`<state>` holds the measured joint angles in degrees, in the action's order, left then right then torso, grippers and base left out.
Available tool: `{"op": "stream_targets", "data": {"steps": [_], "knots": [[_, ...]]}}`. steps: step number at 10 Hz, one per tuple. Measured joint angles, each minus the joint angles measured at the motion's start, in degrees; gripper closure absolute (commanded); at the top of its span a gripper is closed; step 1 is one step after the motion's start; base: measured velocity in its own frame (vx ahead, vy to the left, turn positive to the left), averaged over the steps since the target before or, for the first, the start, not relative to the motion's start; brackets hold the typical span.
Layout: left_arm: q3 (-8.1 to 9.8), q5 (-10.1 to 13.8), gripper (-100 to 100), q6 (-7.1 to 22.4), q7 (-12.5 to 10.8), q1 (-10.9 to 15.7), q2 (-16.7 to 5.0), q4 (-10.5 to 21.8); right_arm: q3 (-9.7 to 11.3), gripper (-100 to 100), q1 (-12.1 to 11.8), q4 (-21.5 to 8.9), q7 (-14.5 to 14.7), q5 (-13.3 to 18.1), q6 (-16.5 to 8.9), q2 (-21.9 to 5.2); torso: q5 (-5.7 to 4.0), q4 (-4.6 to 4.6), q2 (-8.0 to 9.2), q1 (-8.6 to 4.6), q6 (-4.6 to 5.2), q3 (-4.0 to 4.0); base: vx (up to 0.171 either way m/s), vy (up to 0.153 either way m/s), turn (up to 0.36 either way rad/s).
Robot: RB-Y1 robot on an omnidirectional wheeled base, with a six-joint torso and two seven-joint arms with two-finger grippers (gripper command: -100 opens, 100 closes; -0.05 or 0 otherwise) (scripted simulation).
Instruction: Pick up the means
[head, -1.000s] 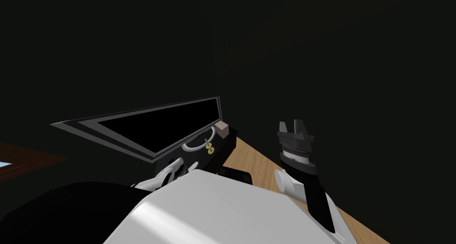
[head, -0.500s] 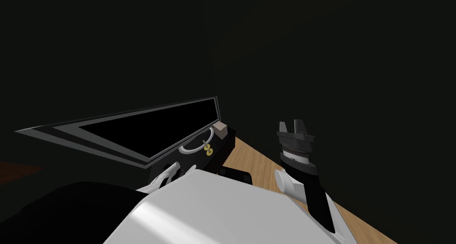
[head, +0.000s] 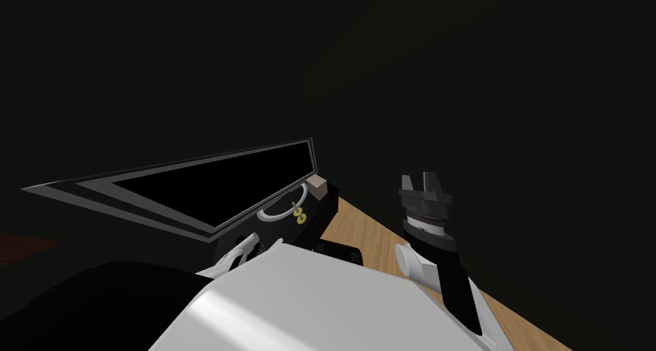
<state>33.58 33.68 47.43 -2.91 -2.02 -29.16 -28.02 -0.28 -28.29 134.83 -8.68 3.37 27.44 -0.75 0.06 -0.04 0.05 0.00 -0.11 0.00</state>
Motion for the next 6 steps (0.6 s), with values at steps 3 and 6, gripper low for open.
{"op": "stream_targets", "data": {"steps": [3,6], "knots": [[-2.48,-0.08,100,0.57,-1.37,1.59,-0.28,-0.15,0.00,0,-0.01,0.00,0.00,0.00,0.00,0.00,0.00,-0.01,-0.14,-0.14,0.05,-0.07,0.024,-0.024,0.088],[-6.45,0.04,100,1.38,-3.28,5.53,-1.46,1.52,0.00,0,0.00,0.00,0.00,0.00,0.00,0.00,-0.05,0.00,0.01,-0.06,-0.02,0.00,-0.021,-0.005,0.140]]}}
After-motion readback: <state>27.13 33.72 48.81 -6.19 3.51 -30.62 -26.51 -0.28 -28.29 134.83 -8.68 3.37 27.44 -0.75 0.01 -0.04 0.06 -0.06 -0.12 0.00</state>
